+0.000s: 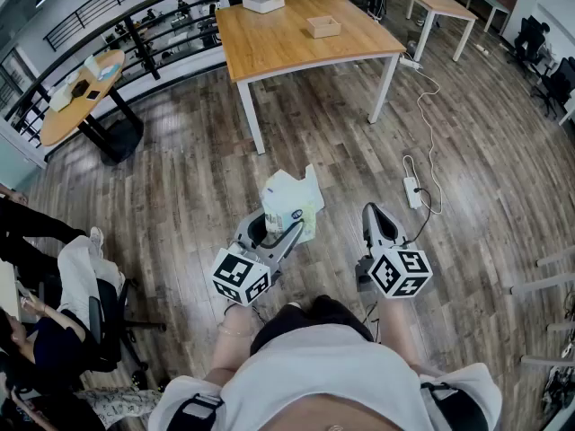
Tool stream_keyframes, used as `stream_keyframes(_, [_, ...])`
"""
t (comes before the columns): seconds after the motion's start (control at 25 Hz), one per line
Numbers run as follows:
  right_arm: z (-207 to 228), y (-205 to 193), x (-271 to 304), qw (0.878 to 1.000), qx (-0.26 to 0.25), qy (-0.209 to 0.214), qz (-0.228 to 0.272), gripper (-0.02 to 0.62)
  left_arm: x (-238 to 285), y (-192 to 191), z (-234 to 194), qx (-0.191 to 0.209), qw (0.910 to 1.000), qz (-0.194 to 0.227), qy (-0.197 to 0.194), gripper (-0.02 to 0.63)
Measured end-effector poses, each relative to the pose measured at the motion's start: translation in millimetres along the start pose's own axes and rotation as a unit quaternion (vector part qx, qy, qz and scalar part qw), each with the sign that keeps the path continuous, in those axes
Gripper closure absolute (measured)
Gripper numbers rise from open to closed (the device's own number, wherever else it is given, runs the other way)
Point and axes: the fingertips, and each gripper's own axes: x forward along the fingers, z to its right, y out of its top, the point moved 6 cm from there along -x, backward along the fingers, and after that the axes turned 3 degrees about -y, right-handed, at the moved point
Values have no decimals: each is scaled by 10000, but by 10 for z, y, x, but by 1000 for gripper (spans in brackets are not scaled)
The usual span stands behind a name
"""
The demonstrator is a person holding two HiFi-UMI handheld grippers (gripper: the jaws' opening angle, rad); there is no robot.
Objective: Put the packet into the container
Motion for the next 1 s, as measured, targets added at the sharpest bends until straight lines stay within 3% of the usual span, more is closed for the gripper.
stream_keyframes(0.48, [67, 60, 139, 9999, -24, 124, -14, 584, 192, -59, -15, -38, 9999, -136, -60, 373])
stream_keyframes(0.64, [105, 145, 223, 9997, -91, 194, 106, 583, 267, -58, -51, -110, 9999, -75, 93, 373])
stream_keyframes(1.0, [30, 574, 465, 9963, -431, 429, 604, 583, 503, 221, -106, 324, 9994, 96, 85, 373])
